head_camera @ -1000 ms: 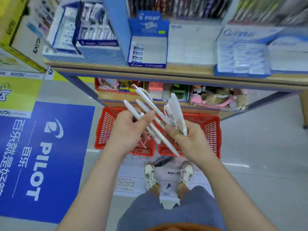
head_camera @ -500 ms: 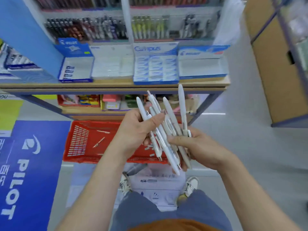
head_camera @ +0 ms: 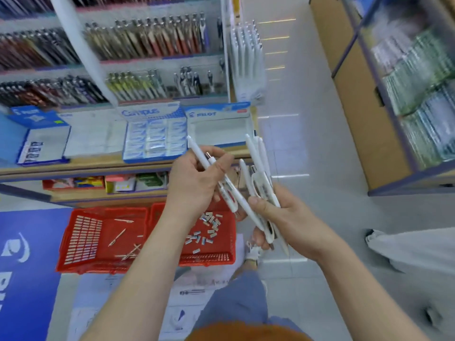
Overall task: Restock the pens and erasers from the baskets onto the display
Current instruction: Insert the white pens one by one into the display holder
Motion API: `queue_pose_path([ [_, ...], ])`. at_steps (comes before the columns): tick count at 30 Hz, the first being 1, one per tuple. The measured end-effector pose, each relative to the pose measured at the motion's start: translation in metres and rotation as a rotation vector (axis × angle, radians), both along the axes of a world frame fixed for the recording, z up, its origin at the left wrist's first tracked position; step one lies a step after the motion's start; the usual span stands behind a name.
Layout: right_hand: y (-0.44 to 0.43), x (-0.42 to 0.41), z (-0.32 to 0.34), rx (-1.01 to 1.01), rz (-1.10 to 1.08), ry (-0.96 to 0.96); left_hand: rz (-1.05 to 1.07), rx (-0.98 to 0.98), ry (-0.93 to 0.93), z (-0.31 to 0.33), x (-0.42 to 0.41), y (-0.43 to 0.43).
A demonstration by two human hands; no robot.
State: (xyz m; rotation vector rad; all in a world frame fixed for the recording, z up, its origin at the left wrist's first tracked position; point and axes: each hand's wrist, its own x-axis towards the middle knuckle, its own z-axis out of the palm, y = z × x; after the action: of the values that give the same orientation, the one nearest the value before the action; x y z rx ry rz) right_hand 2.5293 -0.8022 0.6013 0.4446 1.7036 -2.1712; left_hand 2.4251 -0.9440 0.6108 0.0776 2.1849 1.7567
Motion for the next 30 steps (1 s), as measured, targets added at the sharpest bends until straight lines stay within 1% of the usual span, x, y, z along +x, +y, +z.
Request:
queue_pose_path([
  [4,0.032,-0.037,-0.002,0.080,0.011,0.034,0.066,-0.043,0.096,-0.001,-0.028,0.038],
  [8,0.060,-0.087,0.002,0.159,0.092,0.050,0.104,-0.089,0.156,0.002,-0.066,0.071],
  [13,0.092,-0.137,0.014,0.148,0.124,0.047,0.056,-0.155,0.241,0.019,-0.105,0.099],
  [17,0.122,-0.172,0.020,0.161,0.025,0.032,0.137,-0.023,0.189,0.033,-0.134,0.112],
  [21,0.149,-0.212,0.017,0.094,-0.094,0.021,0.182,0.071,0.112,0.038,-0.160,0.129],
  [24,0.167,-0.242,0.013,0.015,-0.081,0.035,0.219,0.144,0.057,0.034,-0.173,0.149],
  [27,0.185,-0.270,0.008,-0.061,-0.045,0.022,0.299,0.247,-0.001,0.028,-0.182,0.169],
  [28,0.190,-0.278,0.007,-0.061,-0.012,0.019,0.314,0.256,-0.018,0.027,-0.185,0.178],
  [30,0.198,-0.290,0.007,-0.032,0.057,0.020,0.308,0.209,-0.053,0.024,-0.189,0.195],
])
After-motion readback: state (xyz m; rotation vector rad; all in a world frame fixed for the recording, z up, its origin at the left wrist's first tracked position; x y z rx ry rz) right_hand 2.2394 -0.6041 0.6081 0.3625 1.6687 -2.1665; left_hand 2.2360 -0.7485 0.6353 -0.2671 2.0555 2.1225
